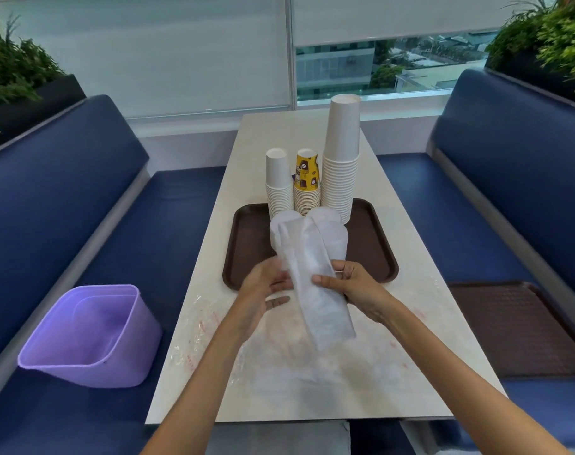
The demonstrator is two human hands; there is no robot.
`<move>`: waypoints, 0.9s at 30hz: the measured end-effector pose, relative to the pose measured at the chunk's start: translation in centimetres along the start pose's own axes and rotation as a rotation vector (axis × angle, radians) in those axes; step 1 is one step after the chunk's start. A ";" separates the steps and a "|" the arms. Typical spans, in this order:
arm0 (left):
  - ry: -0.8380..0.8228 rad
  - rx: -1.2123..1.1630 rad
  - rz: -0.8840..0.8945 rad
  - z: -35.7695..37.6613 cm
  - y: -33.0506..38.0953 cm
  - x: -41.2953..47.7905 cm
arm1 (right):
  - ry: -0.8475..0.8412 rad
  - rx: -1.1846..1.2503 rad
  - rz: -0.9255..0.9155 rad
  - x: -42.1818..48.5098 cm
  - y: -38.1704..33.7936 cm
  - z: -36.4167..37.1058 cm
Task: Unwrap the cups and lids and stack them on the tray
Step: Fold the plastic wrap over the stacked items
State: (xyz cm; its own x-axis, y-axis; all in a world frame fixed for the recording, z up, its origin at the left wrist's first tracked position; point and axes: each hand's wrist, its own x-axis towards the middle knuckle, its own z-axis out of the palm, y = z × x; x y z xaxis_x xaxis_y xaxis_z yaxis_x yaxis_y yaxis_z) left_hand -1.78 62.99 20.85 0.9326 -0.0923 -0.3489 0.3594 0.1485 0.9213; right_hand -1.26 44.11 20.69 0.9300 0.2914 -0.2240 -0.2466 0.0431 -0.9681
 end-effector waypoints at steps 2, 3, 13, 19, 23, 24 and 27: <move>-0.045 0.079 0.025 0.8 -0.8 -0.6 | 0.043 -0.005 -0.023 0.2 0.3 0.7; -0.042 0.090 0.045 1.0 -1.1 -0.8 | 0.056 0.002 -0.032 0.3 0.5 0.9; 0.097 0.111 0.233 0.6 -1.8 -1.0 | -0.013 0.027 -0.054 0.2 0.7 0.4; 0.080 0.114 0.305 0.4 -1.7 -0.7 | -0.010 0.039 -0.059 0.1 0.5 0.3; 0.098 0.145 0.328 0.0 -2.1 -0.4 | -0.001 0.149 -0.014 0.3 0.6 0.5; 0.108 0.157 0.334 -0.2 -2.3 -0.2 | -0.003 0.183 0.016 0.4 0.7 0.6; 0.132 0.193 0.337 -0.6 -2.6 0.2 | -0.030 0.186 0.141 0.7 1.1 1.2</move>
State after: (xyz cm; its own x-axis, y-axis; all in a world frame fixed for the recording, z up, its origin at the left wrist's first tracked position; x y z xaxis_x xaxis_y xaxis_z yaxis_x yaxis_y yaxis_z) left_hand -2.55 63.17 18.30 0.9979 0.0586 -0.0290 0.0314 -0.0399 0.9987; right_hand -1.22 45.55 19.58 0.8749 0.3352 -0.3495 -0.4222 0.1747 -0.8895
